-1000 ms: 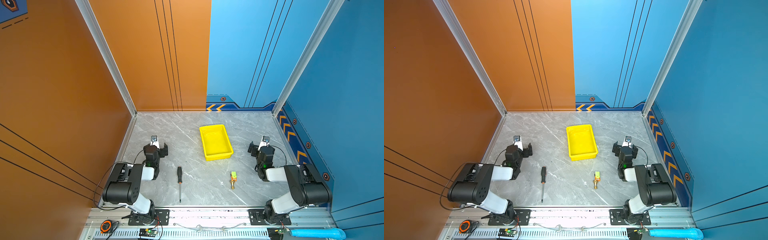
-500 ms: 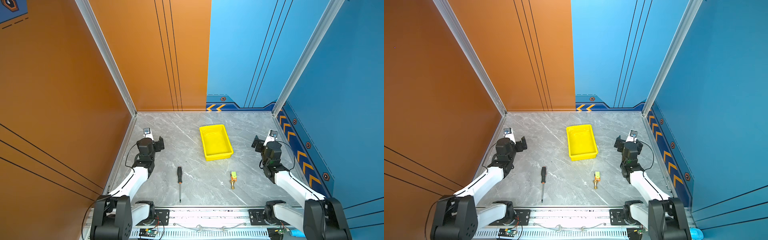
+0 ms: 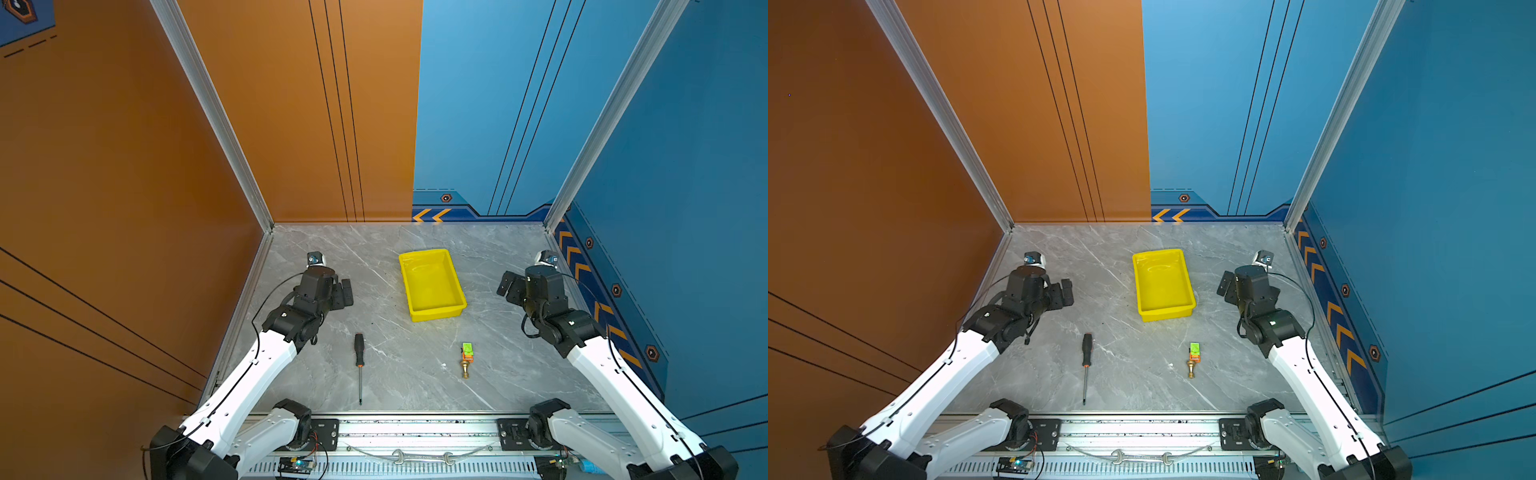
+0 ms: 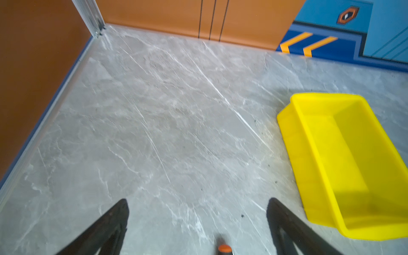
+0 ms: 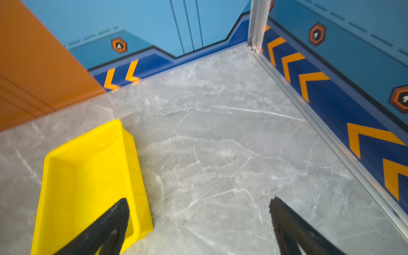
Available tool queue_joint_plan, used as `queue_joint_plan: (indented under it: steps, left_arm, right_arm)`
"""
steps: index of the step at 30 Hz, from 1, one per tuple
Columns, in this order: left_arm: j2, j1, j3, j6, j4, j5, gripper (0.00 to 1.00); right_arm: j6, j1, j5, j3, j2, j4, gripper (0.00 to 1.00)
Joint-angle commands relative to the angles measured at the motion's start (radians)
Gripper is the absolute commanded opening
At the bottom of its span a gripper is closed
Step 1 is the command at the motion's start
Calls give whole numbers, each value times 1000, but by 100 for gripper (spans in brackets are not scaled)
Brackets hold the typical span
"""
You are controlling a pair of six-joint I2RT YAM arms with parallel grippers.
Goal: Put the screwdriver in the bin
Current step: Pick up the screwdriver from the bottom-center of the table.
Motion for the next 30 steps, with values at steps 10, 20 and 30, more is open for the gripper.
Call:
queue_joint_plan:
  steps: [10,20,30]
  left_arm:
    - [125,-106,186,-236,-489,151,98]
    - [245,-166,127,-283,-508,213,98]
    - [414,-208,97,-303,-440,194,93]
  right_arm:
    - [-44,401,-42,125,123,-257,100]
    - [-108,537,-131,129,222,-177,100]
    - [-95,561,-144,96,239,-148,100]
